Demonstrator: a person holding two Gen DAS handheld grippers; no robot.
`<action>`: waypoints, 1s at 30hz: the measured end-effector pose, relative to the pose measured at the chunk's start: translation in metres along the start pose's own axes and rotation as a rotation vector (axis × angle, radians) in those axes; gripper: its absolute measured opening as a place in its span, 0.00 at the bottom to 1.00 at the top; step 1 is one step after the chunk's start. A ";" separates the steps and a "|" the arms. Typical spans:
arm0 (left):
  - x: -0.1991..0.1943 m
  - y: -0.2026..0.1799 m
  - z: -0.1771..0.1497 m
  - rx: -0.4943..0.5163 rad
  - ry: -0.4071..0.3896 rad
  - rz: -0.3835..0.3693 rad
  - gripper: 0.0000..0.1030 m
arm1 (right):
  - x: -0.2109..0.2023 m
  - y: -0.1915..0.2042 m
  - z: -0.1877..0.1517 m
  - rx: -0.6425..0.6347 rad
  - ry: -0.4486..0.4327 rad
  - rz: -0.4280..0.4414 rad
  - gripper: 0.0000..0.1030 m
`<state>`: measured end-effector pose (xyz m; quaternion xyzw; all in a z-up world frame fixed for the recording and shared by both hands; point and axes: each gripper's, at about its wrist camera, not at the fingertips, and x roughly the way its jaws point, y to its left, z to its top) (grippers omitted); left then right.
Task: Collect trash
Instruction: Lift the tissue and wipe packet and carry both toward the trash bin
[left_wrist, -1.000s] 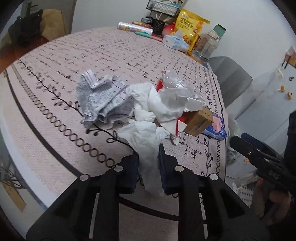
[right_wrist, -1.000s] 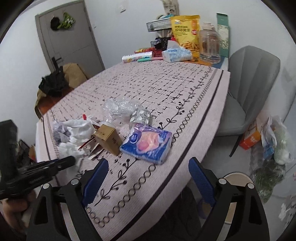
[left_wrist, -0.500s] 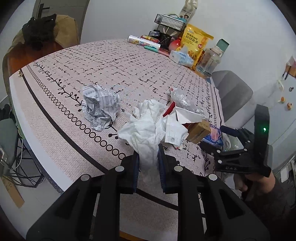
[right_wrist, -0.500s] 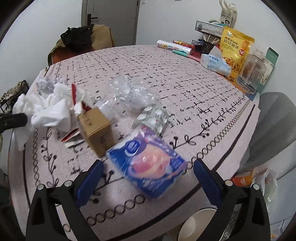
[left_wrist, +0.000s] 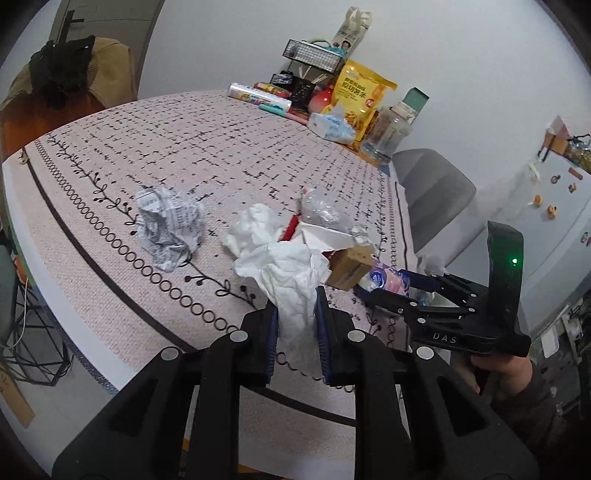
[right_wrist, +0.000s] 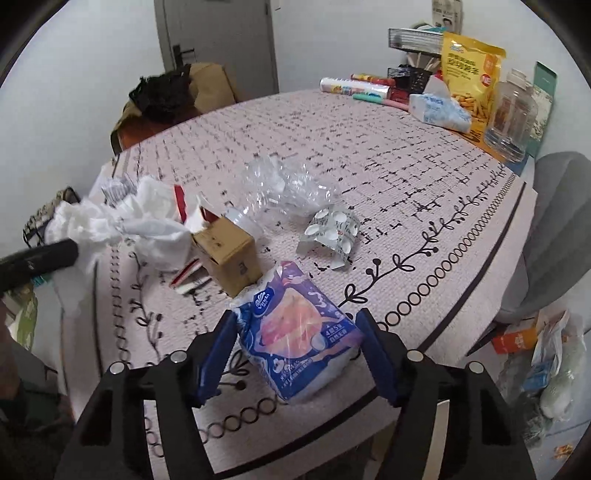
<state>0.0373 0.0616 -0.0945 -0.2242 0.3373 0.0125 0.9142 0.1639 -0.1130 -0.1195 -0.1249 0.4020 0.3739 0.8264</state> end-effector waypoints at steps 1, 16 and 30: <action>0.001 -0.002 0.000 0.005 0.000 0.000 0.18 | -0.003 0.000 -0.001 0.003 -0.008 -0.005 0.59; -0.024 -0.008 0.019 0.019 -0.090 0.009 0.18 | -0.003 -0.011 -0.006 0.079 -0.023 0.033 0.25; 0.001 -0.048 0.032 0.098 -0.075 -0.022 0.18 | -0.059 -0.042 0.002 0.197 -0.179 0.019 0.09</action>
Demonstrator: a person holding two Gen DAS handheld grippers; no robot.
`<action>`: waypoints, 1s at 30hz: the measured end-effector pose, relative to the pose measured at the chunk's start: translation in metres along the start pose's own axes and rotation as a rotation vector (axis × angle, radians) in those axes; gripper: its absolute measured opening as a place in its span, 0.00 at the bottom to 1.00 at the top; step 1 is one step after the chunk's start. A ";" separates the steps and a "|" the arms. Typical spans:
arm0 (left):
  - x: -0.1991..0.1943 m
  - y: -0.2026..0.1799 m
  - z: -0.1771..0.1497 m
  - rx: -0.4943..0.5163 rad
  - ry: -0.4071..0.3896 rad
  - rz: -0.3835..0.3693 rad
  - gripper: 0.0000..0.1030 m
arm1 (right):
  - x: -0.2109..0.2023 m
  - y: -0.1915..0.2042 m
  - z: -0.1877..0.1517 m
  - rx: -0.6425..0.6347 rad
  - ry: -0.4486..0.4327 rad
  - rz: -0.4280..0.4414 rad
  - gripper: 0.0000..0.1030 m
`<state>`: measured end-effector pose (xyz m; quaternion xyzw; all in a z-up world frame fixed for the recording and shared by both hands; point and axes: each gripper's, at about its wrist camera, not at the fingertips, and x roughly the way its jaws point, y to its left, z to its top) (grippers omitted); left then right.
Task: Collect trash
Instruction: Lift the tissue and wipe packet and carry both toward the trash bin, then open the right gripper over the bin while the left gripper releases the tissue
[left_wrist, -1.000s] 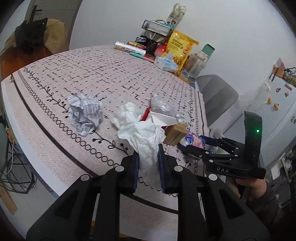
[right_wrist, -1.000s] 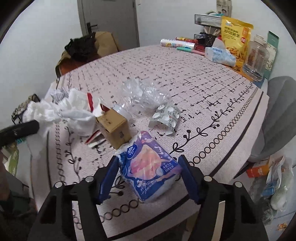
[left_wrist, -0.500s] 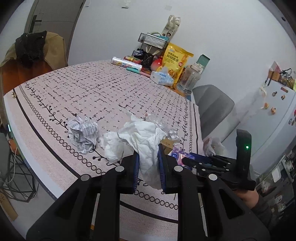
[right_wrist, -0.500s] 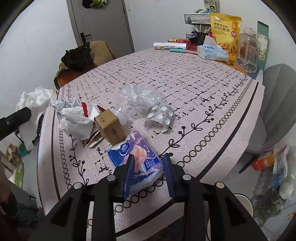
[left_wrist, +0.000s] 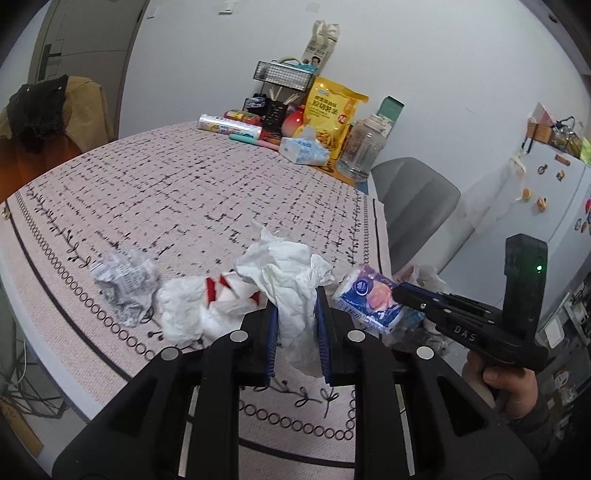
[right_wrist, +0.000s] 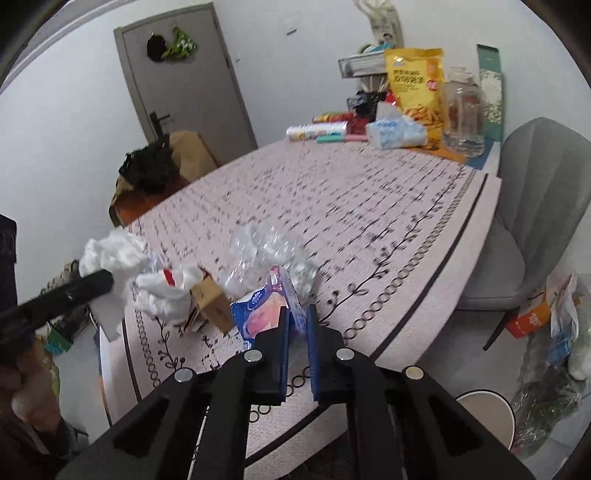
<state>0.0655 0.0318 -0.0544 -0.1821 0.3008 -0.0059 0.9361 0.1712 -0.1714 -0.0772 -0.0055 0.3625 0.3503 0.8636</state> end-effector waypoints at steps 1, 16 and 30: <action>0.002 -0.004 0.001 0.006 0.001 -0.004 0.18 | -0.005 -0.003 0.002 0.009 -0.011 -0.007 0.09; 0.083 -0.105 0.017 0.116 0.094 -0.110 0.18 | -0.067 -0.111 -0.035 0.236 -0.065 -0.242 0.09; 0.194 -0.215 -0.024 0.221 0.311 -0.167 0.18 | -0.068 -0.224 -0.120 0.495 -0.013 -0.403 0.10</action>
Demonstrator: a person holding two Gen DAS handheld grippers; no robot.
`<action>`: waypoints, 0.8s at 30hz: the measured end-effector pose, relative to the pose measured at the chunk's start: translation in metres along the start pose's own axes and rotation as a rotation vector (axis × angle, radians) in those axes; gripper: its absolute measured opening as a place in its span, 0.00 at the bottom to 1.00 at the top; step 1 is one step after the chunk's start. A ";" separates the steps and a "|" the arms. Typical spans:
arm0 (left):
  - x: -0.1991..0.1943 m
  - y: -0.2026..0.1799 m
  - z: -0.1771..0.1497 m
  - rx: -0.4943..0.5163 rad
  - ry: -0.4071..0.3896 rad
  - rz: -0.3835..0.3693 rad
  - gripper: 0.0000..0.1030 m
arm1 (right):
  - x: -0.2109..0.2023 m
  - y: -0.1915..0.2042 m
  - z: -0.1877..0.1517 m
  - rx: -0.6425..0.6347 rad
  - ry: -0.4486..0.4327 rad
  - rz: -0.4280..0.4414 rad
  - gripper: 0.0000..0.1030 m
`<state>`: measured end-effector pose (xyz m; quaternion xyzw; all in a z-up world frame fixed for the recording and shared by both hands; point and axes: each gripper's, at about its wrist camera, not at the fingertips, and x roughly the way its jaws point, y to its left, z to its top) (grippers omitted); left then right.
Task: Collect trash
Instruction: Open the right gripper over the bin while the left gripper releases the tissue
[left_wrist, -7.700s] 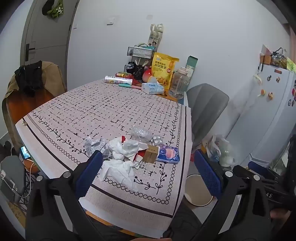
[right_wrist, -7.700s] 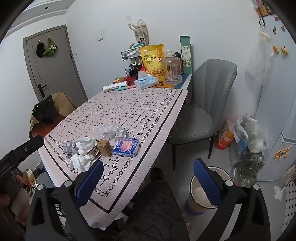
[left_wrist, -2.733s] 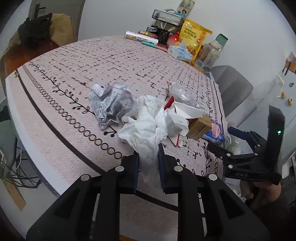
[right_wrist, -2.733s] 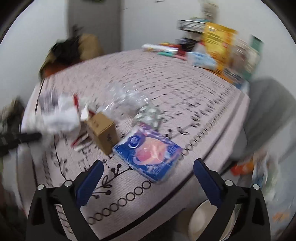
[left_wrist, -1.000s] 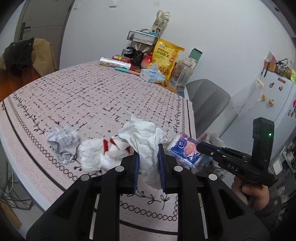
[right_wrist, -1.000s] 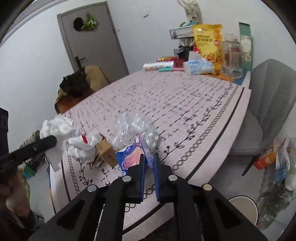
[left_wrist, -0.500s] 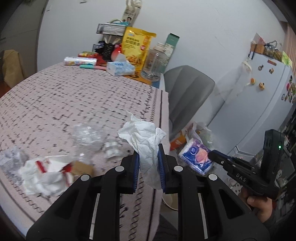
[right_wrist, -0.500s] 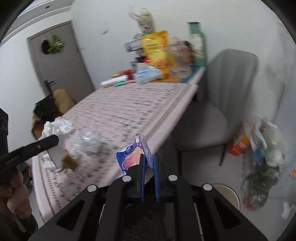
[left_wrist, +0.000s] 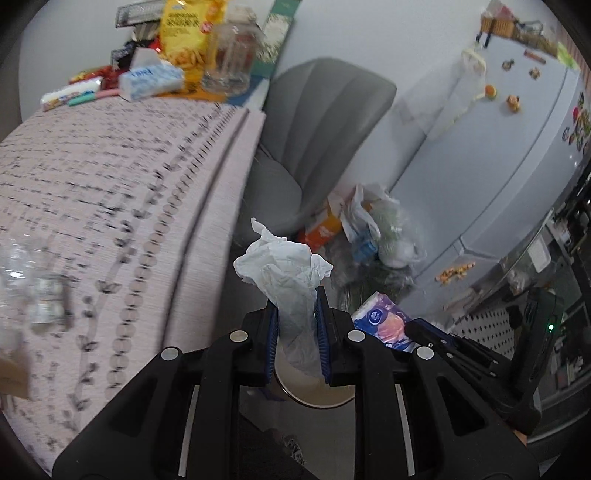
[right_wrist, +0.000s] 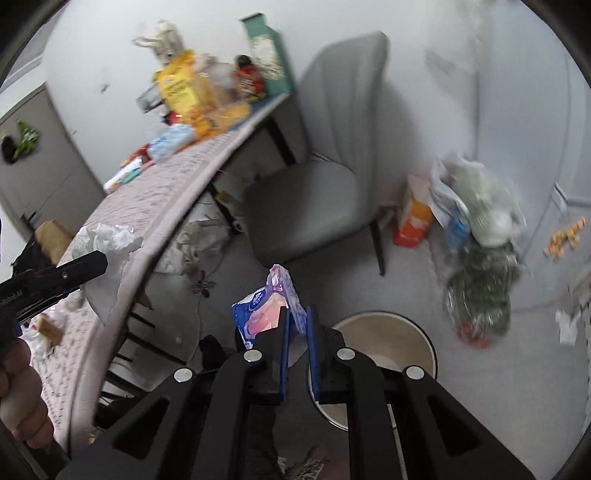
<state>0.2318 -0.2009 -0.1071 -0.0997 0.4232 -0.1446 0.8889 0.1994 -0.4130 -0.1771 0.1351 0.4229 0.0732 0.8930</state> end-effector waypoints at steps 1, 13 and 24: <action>0.007 -0.004 -0.001 0.006 0.014 -0.003 0.18 | 0.003 -0.006 -0.003 0.008 0.004 -0.005 0.10; 0.079 -0.025 -0.017 0.025 0.174 0.010 0.18 | 0.061 -0.074 -0.034 0.123 0.045 -0.006 0.24; 0.153 -0.066 -0.047 0.080 0.322 -0.035 0.18 | 0.033 -0.120 -0.044 0.228 0.029 -0.060 0.63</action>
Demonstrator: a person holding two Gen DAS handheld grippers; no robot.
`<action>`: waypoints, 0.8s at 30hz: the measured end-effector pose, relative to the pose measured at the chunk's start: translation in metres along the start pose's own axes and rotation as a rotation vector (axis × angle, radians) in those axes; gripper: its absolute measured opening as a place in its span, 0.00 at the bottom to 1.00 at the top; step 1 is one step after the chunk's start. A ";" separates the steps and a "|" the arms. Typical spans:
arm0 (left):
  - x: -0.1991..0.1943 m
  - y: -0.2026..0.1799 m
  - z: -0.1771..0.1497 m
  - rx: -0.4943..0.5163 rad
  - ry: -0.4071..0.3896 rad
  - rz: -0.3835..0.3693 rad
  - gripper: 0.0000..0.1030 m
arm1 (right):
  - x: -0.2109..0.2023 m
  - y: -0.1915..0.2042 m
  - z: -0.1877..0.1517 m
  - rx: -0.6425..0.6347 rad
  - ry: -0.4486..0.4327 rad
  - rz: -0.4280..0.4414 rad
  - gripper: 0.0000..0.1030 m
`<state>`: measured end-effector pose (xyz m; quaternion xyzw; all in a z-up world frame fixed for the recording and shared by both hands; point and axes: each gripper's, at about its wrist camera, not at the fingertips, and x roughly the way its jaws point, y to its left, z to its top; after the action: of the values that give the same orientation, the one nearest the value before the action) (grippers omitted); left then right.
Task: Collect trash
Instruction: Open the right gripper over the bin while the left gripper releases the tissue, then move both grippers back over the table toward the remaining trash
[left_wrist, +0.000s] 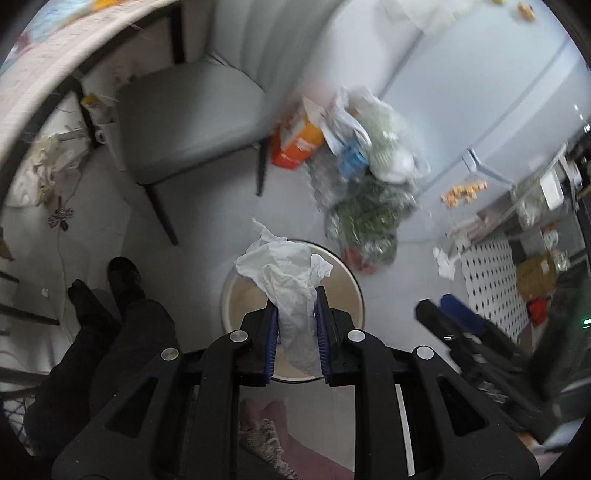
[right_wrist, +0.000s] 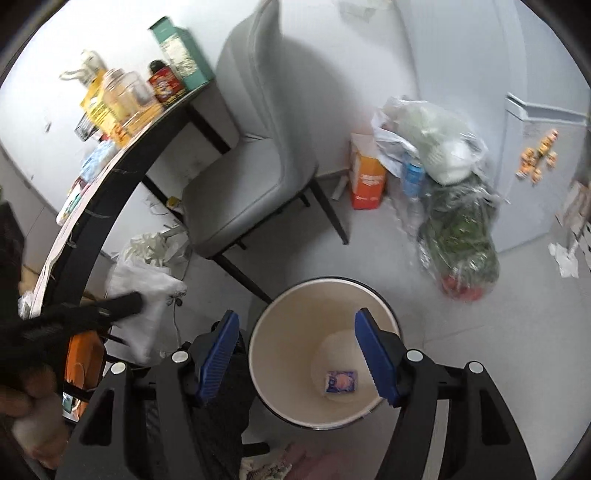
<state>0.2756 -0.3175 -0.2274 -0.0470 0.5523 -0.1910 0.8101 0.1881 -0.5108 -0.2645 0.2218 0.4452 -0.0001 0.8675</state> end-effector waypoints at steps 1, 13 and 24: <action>0.008 -0.007 -0.003 -0.002 0.018 -0.023 0.18 | -0.007 -0.004 0.002 0.011 -0.004 -0.012 0.64; 0.029 -0.033 -0.007 -0.009 0.057 -0.117 0.71 | -0.059 -0.028 0.004 0.055 -0.068 -0.107 0.67; -0.032 -0.012 0.009 -0.067 -0.067 -0.160 0.93 | -0.096 0.008 0.011 0.000 -0.144 -0.114 0.80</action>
<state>0.2712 -0.3180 -0.1927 -0.1243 0.5256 -0.2351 0.8081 0.1403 -0.5270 -0.1822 0.1954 0.3938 -0.0655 0.8958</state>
